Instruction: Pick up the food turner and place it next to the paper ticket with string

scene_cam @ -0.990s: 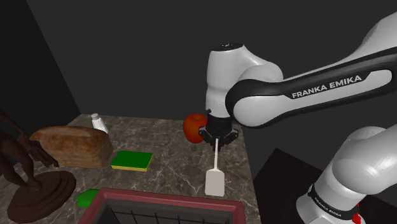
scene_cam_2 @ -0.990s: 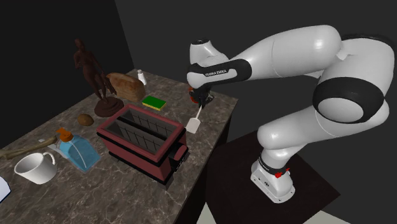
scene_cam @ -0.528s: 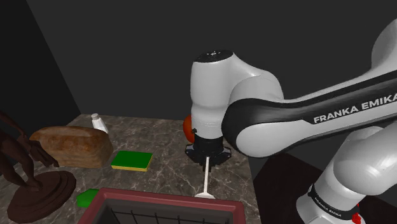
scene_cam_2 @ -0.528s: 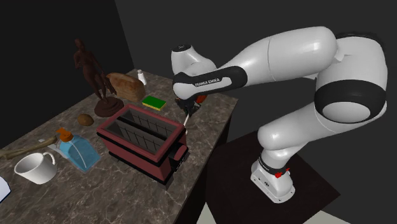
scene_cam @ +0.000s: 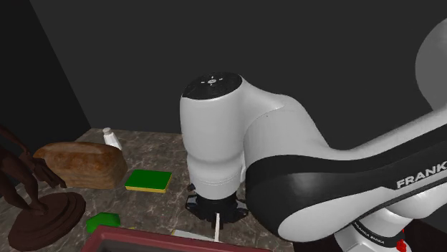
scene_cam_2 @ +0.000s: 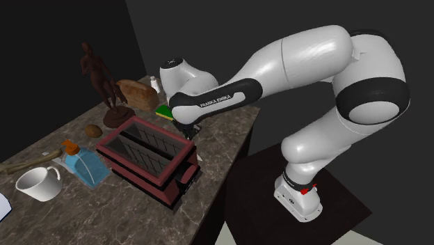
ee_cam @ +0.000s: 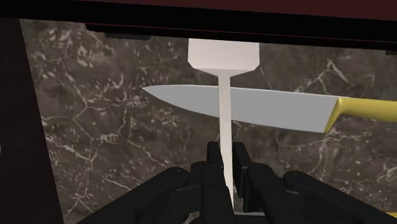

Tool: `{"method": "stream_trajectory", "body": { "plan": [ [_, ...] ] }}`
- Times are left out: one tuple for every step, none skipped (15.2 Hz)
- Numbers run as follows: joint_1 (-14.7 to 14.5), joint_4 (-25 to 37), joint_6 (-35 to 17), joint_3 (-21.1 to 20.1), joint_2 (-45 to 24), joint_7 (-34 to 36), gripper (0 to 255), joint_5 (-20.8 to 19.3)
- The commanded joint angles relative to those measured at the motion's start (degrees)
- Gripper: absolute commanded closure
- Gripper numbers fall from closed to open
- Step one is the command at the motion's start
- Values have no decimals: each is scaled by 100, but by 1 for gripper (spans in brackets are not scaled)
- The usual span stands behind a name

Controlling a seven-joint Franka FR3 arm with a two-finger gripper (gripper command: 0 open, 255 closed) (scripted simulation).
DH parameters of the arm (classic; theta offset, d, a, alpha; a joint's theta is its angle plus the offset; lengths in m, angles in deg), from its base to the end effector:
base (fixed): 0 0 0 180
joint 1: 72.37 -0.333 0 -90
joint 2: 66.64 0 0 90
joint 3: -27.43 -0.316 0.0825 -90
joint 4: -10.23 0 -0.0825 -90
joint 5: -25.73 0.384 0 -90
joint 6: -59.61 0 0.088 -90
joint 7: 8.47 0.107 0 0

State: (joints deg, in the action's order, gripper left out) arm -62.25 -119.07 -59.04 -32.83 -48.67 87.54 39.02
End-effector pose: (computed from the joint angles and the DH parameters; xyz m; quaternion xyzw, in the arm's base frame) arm 0.2947 0.3940 0.4217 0.8913 -0.4520 0.0312 0.0154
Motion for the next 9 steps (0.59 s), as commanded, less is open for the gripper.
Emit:
{"method": "stream_trajectory", "body": {
  "plan": [
    [193,342,26,-492,-377,496,255,-281],
    [316,495,29,-765,-593,766,255,-475],
    [467,655,35,-1079,-859,1076,255,-729],
    [659,823,50,-1460,-1215,1461,255,-1094],
    [840,1004,97,-1901,-1810,2043,255,-1735],
    [575,1215,242,-1968,-2602,2766,255,-2591],
    [161,1438,409,-1828,-3140,3250,255,-3143],
    [-427,1646,494,-1397,-3308,3424,255,-3276],
    [-883,1866,598,-1115,-3525,3623,255,-3454]
  ]
}}
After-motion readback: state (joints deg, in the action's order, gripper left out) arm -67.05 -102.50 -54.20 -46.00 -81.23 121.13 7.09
